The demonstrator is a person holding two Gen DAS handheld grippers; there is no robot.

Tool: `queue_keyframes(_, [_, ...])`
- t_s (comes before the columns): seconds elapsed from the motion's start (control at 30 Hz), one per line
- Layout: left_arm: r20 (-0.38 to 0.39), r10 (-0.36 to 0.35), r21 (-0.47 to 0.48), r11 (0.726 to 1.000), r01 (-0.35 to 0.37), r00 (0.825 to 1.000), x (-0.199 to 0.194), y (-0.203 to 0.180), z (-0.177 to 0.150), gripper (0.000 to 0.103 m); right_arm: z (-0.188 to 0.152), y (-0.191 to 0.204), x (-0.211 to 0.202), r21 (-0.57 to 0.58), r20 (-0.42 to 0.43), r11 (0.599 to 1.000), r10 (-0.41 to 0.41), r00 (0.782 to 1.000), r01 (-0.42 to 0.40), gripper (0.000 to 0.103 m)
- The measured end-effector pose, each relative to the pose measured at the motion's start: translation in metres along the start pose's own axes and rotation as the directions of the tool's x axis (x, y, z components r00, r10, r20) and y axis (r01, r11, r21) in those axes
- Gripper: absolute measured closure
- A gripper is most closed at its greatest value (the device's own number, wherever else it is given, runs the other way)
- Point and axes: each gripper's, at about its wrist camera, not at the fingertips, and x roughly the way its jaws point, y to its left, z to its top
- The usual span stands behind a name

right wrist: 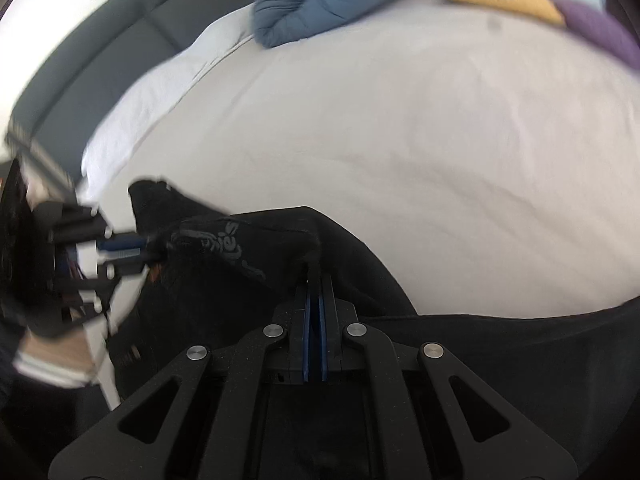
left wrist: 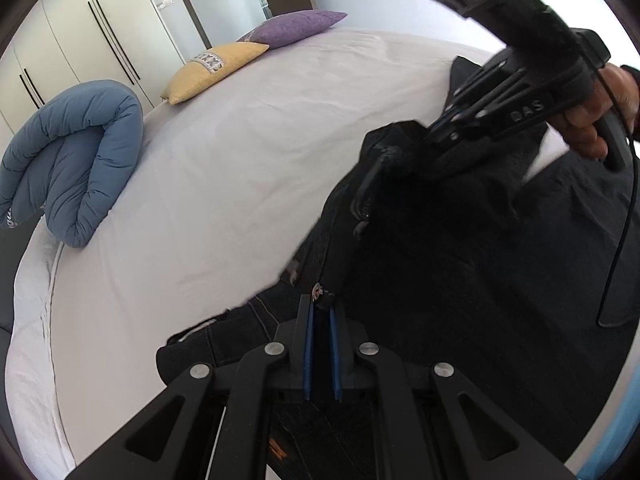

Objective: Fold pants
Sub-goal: 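Lift the waistband with both grippers and fold the jeans in half lengthwise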

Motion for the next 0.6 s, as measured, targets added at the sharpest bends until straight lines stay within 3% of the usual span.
queue_keyframes(0.13, [-0.008,-0.07,-0.005,0.998,0.07,0.998,-0.01,-0.023,-0.034,0.096,-0.041,0.047,-0.013,-0.218,-0.03,0.966,-0.149,0.988,0.139,0.101])
queue_keyframes(0.2, [-0.018,-0.095,0.004,0.996,0.095,0.995,-0.014,-0.039,-0.049,0.098,-0.067,0.063,-0.018,-0.28,-0.041,0.945,-0.189,0.981,0.17,0.101])
queue_keyframes(0.37, [-0.057,-0.098,0.066,0.993,0.101,0.994,-0.025,-0.08,-0.085,0.099,-0.131,0.114,-0.022,-0.409,-0.013,0.871,-0.306,0.952,0.274,0.101])
queue_keyframes(0.6, [-0.071,-0.077,0.113,0.99,0.085,0.994,-0.045,-0.102,-0.119,0.099,-0.191,0.186,-0.005,-0.537,0.044,0.751,-0.43,0.902,0.384,0.101])
